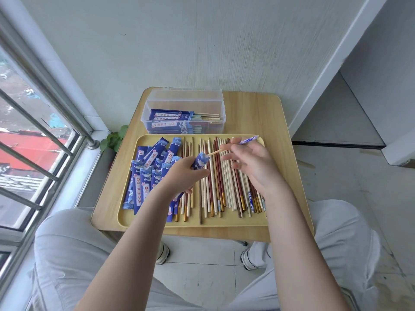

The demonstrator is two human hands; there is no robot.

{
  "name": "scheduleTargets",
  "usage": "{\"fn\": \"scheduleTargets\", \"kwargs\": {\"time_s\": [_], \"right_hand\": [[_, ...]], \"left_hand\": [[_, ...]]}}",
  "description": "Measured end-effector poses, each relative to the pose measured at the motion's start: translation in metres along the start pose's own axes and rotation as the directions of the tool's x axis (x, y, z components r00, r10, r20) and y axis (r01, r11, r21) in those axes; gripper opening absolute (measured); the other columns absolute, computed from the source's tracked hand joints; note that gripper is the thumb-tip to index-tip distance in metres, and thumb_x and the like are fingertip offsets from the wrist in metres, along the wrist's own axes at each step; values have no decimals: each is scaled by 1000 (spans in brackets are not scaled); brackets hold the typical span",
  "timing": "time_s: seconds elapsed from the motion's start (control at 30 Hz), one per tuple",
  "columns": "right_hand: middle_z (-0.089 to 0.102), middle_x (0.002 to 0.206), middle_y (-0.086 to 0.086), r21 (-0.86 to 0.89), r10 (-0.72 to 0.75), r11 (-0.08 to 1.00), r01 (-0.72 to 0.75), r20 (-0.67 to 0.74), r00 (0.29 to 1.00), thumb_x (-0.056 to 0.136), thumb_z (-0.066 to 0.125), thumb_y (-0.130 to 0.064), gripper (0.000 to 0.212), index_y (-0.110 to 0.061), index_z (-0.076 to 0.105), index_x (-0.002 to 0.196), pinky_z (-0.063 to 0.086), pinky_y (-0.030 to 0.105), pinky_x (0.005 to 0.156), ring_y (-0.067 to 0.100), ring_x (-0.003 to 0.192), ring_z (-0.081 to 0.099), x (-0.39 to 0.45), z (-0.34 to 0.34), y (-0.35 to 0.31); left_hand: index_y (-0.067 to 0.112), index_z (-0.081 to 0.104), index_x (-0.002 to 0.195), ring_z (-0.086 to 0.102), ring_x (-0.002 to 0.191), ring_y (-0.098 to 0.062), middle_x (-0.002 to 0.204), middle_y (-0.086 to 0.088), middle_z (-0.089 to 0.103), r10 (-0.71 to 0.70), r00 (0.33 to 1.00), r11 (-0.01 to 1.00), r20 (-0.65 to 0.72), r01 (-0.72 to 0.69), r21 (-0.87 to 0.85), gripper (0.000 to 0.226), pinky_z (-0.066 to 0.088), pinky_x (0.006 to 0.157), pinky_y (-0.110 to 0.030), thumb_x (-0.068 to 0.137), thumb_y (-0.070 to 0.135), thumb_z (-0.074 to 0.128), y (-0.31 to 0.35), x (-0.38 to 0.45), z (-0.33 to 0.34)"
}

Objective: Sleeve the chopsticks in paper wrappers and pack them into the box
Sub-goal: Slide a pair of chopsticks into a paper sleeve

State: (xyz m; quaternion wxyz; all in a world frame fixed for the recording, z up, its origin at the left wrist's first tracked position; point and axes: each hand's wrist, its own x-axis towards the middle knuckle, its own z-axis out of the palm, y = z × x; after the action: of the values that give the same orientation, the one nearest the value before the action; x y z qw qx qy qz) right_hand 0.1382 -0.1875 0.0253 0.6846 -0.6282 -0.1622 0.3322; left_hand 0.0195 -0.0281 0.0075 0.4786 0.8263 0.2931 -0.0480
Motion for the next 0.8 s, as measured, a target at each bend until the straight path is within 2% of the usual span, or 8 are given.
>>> {"fn": "scheduleTargets", "kwargs": {"time_s": [0.07,0.17,0.27,0.37,0.47,0.67,0.73,0.8], "right_hand": [[75,86,6,33,-81,996,89,-191,978,104,51,-18,17,-8,65,106,47,32,69,17,72,66,1,2,-1],[56,65,0,52,-175,977,205,-343,923,106,47,-30,28,-16,71,100,40,28,57,14,55,48,4,-2,1],[48,60,-2,135,-122,966,220,-515,848,108,42,-33,35,-14,65,91,37,27,51,13,50,43,9,-4,2],[41,55,-3,199,-48,956,217,-622,782,110,37,-33,38,-14,54,82,32,26,45,12,43,37,11,-7,2],[37,55,-4,183,-30,965,189,-637,770,109,36,-34,38,-14,51,81,29,25,44,12,44,33,10,-11,4],[37,56,-3,119,-56,980,157,-599,799,109,37,-32,38,-14,51,79,30,24,44,13,46,33,12,-4,10],[40,56,-3,78,-69,987,137,-570,819,109,37,-31,37,-13,52,80,32,24,44,13,46,36,12,1,12],[46,56,-3,5,-92,994,110,-518,850,109,37,-29,34,-13,54,85,39,26,46,13,45,43,12,6,16]], "left_hand": [[14,49,76,47,50,-11,62,0,49,-32,999,996,-17,33,83,28,43,47,-22,93,28,67,-7,4,2],[17,46,68,40,51,-13,58,3,43,-56,993,962,-107,83,261,37,36,53,-29,89,40,66,-17,9,3],[17,46,66,39,52,-14,58,4,43,-61,980,916,-191,131,380,34,31,52,-25,88,38,62,-22,9,5],[18,41,63,35,51,-14,57,4,38,-69,979,909,-193,141,391,33,25,50,-23,88,32,58,-24,8,8],[18,42,64,35,51,-13,57,4,39,-72,982,915,-173,134,380,33,26,50,-23,90,32,57,-26,7,9],[18,46,64,37,52,-14,58,3,42,-23,992,936,-122,64,345,32,29,50,-24,90,31,60,-23,6,10],[17,45,64,35,52,-14,58,3,40,-7,995,944,-104,41,328,34,27,50,-25,91,30,60,-20,6,11],[17,47,68,36,53,-13,61,2,43,17,1000,938,-17,-10,346,30,30,51,-25,92,29,61,-16,6,12]]}}
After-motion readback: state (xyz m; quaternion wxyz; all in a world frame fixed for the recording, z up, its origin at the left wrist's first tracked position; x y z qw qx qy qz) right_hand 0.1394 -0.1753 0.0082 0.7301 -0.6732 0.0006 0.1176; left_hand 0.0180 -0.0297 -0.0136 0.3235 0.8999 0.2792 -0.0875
